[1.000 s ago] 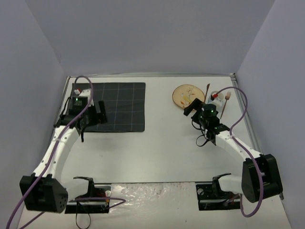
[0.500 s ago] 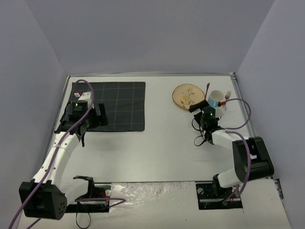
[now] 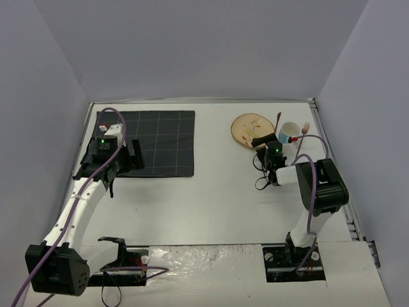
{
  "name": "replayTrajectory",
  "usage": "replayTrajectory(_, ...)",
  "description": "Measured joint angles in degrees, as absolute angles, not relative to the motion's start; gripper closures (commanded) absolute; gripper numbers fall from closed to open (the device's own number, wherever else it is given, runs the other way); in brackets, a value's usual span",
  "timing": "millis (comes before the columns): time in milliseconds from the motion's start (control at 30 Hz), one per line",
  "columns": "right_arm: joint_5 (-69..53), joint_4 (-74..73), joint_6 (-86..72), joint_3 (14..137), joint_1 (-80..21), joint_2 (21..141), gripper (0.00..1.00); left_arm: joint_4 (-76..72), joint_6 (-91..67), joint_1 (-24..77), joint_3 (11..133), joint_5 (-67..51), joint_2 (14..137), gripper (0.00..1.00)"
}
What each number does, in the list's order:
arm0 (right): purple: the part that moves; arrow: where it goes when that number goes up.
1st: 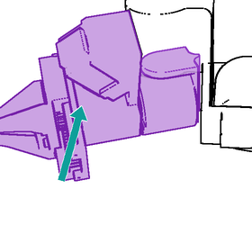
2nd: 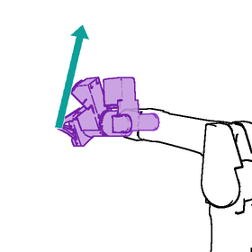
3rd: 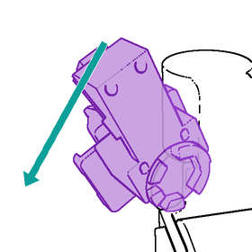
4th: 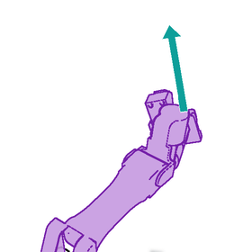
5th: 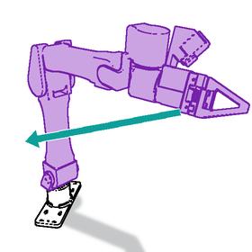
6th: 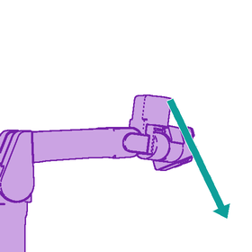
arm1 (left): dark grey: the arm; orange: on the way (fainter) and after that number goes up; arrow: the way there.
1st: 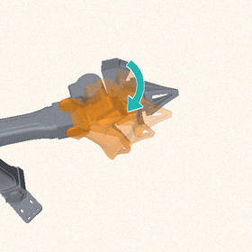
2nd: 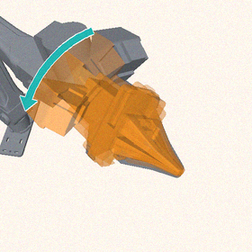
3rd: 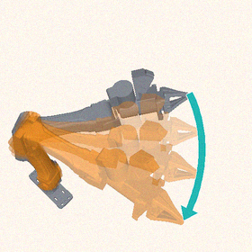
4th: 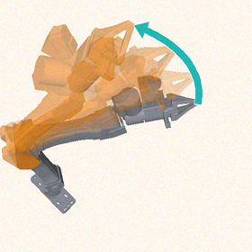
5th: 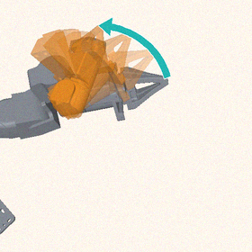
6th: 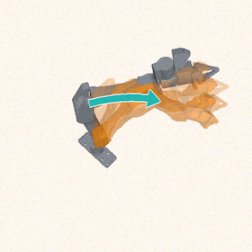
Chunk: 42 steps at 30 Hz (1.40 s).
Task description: Set the dinner table for one person
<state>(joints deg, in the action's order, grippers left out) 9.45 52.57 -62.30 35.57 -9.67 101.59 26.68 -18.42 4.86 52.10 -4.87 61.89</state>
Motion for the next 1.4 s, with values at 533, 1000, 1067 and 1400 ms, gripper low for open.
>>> replayTrajectory(533,9.1,56.5,-71.2,38.5,-9.7,107.5,0.5,26.7,-18.3,4.9,52.1,-4.1,61.9,0.03)
replayTrajectory(1000,8.3,57.0,-75.9,38.1,-9.2,109.6,1.0,26.7,-18.2,4.9,52.1,-4.0,61.9,0.03)
replayTrajectory(1067,7.9,57.9,-76.1,37.8,-9.1,109.6,1.0,26.7,-18.2,4.9,52.1,-4.0,61.9,0.03)
replayTrajectory(1400,3.7,64.3,-77.0,32.3,-9.0,109.0,1.0,26.6,-18.4,4.9,52.1,-4.8,62.0,0.03)
